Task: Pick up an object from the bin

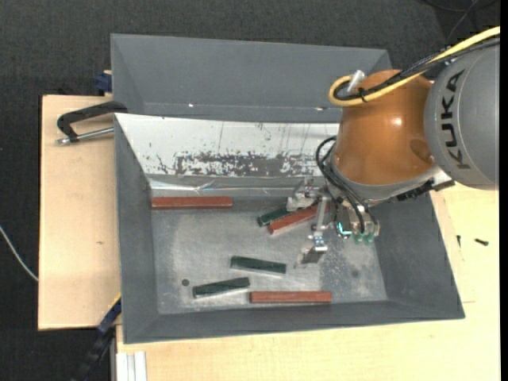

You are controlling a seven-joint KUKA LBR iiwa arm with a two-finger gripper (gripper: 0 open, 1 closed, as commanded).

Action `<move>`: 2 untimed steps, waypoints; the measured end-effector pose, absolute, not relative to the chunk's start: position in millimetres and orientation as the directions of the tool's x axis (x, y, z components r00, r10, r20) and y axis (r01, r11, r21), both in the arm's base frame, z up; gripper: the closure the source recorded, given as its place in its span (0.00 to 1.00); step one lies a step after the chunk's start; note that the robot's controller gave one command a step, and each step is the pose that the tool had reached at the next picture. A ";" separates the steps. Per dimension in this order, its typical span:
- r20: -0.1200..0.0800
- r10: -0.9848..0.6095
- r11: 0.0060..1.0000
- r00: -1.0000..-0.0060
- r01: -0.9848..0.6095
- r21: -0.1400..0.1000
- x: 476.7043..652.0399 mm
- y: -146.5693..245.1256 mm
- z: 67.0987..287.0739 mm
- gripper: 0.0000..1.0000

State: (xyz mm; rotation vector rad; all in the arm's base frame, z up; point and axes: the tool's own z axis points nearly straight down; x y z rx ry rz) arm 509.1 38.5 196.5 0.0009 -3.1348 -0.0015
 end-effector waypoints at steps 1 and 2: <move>-0.001 0.000 1.000 -1.000 0.000 0.001 510.8 38.3 200.3 0.00; -0.007 -0.059 0.998 -0.998 -0.059 0.001 514.3 38.5 149.7 0.00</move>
Offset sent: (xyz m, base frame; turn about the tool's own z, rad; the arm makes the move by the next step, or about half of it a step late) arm 0.0044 -0.0011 -0.0938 -0.1053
